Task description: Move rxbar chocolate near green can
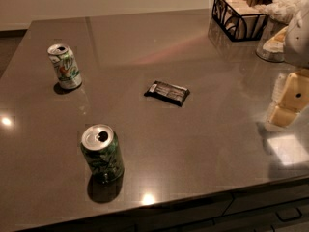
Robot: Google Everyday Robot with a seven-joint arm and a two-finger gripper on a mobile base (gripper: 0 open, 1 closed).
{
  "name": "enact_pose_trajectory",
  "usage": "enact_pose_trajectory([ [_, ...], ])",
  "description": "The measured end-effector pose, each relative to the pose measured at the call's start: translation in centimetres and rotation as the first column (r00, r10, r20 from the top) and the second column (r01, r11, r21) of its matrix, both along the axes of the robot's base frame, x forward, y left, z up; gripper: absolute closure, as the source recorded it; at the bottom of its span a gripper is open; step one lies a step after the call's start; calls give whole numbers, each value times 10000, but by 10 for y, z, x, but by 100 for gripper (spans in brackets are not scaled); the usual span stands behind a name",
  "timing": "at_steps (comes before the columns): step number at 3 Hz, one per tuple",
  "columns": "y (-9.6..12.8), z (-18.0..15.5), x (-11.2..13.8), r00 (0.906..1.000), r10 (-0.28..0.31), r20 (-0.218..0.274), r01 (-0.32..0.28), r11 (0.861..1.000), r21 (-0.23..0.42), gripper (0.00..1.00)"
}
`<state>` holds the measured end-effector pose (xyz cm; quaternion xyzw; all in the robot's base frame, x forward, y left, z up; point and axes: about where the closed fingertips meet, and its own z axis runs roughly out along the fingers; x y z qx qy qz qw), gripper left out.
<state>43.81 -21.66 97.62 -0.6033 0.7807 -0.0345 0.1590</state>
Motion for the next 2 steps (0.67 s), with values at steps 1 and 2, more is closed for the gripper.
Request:
enact_pose_trajectory([
  [1, 0, 0, 0, 10000, 0, 0, 0, 10000, 0, 0],
  [2, 14, -10, 18, 9998, 17, -210, -14, 9999, 149, 0],
])
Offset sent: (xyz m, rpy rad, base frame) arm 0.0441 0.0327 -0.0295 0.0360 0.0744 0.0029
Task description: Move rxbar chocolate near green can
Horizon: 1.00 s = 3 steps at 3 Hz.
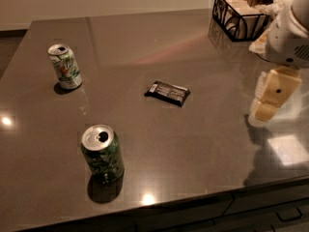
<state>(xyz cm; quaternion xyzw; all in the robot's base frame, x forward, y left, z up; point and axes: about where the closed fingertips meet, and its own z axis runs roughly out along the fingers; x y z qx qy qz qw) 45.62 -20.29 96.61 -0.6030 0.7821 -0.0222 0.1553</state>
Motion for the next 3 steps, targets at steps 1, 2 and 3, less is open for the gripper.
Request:
enact_pose_trajectory([
  [1, 28, -21, 25, 9994, 107, -325, -100, 9998, 196, 0],
  [2, 61, -44, 53, 9983, 163, -554, -138, 9989, 450, 0],
  [3, 95, -68, 77, 9967, 249, -766, -198, 9976, 667, 0],
])
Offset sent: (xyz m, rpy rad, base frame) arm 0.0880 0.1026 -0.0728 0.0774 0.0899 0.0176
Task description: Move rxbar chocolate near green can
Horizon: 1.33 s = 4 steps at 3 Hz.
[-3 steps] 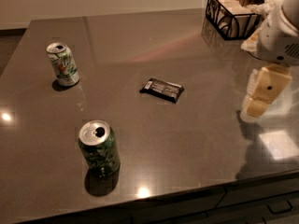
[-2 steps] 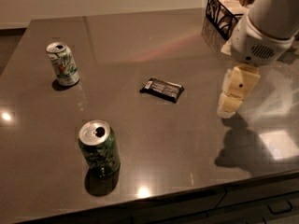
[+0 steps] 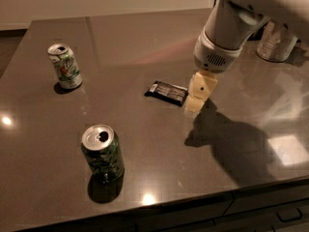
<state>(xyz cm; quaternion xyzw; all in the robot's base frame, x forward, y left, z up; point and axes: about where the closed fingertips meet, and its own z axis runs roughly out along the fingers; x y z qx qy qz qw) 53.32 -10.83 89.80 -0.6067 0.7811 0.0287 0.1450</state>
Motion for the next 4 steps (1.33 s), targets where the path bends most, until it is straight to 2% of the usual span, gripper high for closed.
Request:
enact_pose_trajectory([
  [3, 45, -43, 43, 9975, -183, -689, 191, 9998, 113, 0],
  [4, 56, -53, 48, 9949, -223, -984, 239, 9996, 148, 15],
])
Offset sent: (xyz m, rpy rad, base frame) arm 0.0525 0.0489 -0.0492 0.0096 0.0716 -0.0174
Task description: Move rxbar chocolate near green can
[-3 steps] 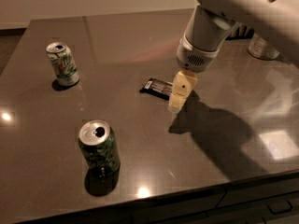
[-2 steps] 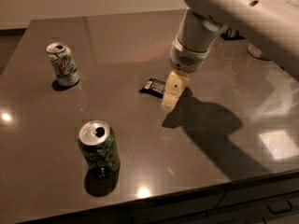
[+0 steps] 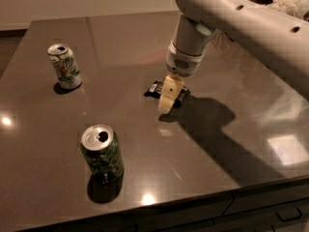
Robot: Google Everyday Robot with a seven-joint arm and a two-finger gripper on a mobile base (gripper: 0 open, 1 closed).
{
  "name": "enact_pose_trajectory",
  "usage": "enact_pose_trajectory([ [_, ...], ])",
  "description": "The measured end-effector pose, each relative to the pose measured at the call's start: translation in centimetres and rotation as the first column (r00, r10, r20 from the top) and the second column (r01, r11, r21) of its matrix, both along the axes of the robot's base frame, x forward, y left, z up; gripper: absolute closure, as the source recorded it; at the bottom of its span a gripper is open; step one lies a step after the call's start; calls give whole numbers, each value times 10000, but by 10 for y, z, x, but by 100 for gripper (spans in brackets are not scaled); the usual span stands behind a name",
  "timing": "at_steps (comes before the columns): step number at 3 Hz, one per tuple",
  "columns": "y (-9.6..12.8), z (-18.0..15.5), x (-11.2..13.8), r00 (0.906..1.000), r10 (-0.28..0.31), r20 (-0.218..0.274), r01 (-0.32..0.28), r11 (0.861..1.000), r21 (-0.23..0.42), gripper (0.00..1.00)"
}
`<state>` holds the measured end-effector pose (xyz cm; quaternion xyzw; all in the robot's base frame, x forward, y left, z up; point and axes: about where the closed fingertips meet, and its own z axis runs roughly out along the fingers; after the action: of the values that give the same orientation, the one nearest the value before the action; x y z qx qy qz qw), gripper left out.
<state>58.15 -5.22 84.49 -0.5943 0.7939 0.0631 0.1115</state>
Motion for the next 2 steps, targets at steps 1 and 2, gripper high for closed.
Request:
enact_pose_trajectory([
  [1, 6, -7, 3, 9997, -32, -238, 32, 10000, -14, 38],
  [2, 8, -7, 2, 9995, -28, -330, 29, 10000, 19, 61],
])
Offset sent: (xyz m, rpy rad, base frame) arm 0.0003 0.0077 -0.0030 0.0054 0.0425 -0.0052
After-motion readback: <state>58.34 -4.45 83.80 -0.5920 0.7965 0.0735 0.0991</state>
